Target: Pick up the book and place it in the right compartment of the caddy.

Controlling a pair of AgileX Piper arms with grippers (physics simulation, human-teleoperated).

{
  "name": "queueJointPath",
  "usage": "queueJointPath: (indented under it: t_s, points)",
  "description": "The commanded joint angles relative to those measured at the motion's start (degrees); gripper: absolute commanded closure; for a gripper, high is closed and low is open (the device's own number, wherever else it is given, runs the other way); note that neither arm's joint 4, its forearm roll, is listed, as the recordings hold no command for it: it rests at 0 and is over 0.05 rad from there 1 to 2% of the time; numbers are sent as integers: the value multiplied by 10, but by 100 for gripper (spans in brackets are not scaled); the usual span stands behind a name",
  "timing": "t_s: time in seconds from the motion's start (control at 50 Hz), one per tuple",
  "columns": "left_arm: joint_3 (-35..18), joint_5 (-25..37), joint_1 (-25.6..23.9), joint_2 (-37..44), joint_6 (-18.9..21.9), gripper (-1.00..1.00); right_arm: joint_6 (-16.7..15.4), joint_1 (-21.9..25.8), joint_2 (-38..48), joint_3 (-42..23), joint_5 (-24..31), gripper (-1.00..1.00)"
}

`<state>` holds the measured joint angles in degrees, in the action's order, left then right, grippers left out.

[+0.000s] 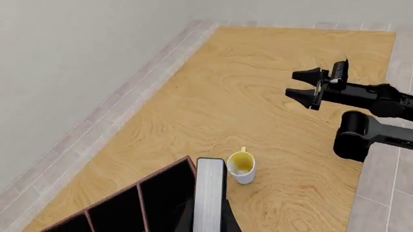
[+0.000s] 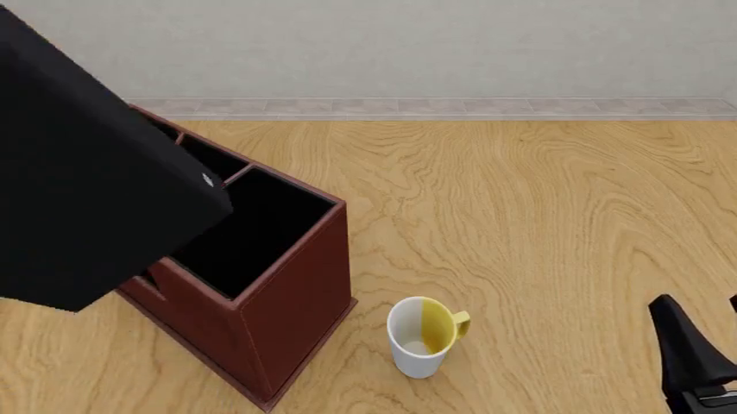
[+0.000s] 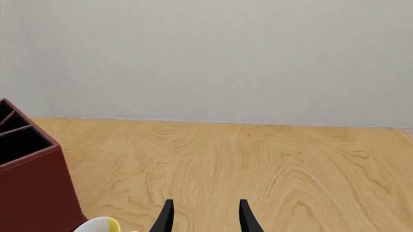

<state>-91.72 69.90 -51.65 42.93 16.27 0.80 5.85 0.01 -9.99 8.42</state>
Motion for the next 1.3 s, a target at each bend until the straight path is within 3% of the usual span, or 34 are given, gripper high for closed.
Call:
queueJointPath:
  t_s: [0.02,0.06,0.22,0.26,0.28,0.34,0.36,0.4,0.46,0.66,0.8,0.84,0.86,0.9,0.92,0.96,0.98,1.02,1.04,1.08,1.3]
  points:
    - [-39,0,57,74,16,100,7,4,0,3,-5,-100]
    - [-45,0,68,89,7,100,8,5,0,2,-4,-100]
    - [-37,0,115,120,44,100,11,3,0,3,-6,-100]
    - [-42,0,110,130,31,100,12,4,0,1,-5,-100]
    - [-30,-1,135,136,62,100,12,5,0,2,-6,-100]
    - [-42,0,138,149,40,100,12,6,0,3,-7,-100]
    - [-34,-1,149,149,64,100,13,6,0,3,-8,-100]
    - [-44,0,154,161,45,100,13,6,0,4,-8,-100]
    - [-46,0,174,164,69,100,13,5,0,4,-8,-100]
    - [-79,-1,224,216,63,100,12,3,0,3,-5,-100]
    - [-93,-1,231,233,64,100,12,2,0,4,-5,-100]
    - [-89,-5,247,236,87,100,11,3,0,4,-4,-100]
    - [-96,-2,242,241,71,100,11,4,0,4,-4,-100]
    - [-86,-9,250,241,86,100,11,6,0,1,-2,-100]
    - [-93,-5,240,247,69,100,11,7,0,0,-2,-100]
    - [-80,-14,250,244,90,100,11,8,0,1,-3,-100]
    - [-87,-11,241,249,73,100,11,9,0,0,-2,-100]
    - [-71,-20,247,244,88,100,10,9,0,0,-2,-100]
    - [-78,-15,238,250,70,100,11,9,0,0,-2,-100]
    - [-61,-28,246,245,89,100,10,9,0,-1,-2,-100]
    - [-38,-42,248,249,87,100,8,14,0,0,0,-100]
